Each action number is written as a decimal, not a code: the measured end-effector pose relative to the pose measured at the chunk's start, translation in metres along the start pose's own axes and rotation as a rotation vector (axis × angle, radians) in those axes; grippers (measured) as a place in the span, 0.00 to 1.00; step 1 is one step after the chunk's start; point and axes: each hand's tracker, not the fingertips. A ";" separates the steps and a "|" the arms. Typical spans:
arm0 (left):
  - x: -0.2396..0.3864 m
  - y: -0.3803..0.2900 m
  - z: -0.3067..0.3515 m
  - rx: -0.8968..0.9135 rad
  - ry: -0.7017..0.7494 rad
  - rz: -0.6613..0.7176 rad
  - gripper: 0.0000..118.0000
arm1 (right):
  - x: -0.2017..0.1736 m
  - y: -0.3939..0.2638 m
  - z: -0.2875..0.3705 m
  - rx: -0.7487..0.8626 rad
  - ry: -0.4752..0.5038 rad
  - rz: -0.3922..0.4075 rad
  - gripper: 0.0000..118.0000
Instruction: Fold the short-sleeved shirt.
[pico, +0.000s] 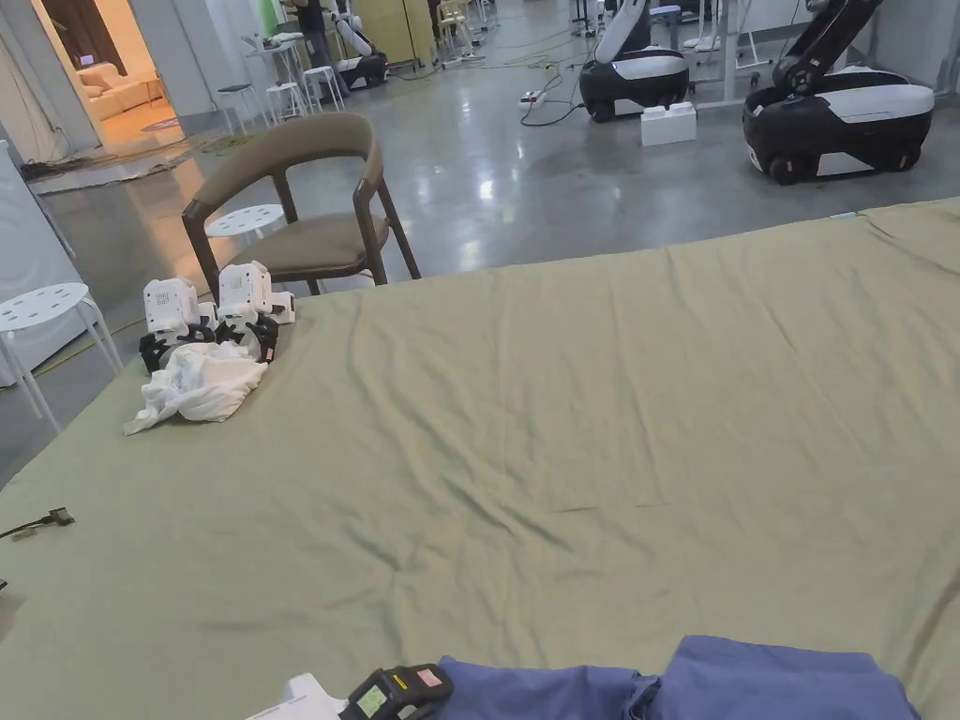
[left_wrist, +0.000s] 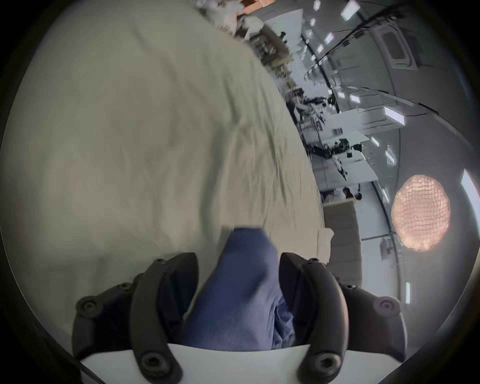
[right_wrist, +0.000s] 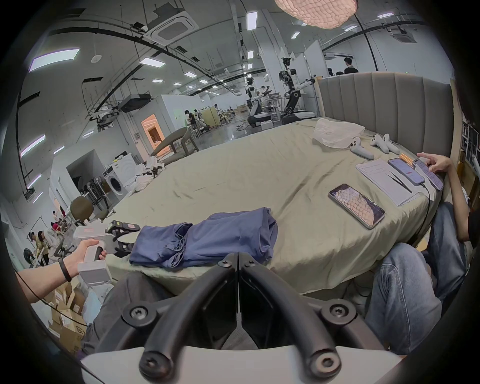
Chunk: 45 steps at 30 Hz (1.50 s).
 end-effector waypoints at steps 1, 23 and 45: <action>-0.001 -0.005 -0.009 -0.045 -0.017 -0.014 0.52 | -0.001 0.000 0.001 -0.004 -0.004 0.009 0.00; 0.085 0.017 0.117 0.287 0.194 -0.481 0.08 | -0.004 0.009 -0.002 0.008 0.016 0.018 0.00; 0.174 -0.123 -0.067 -0.120 0.003 -0.629 0.59 | 0.016 -0.007 0.017 -0.006 -0.053 -0.001 0.00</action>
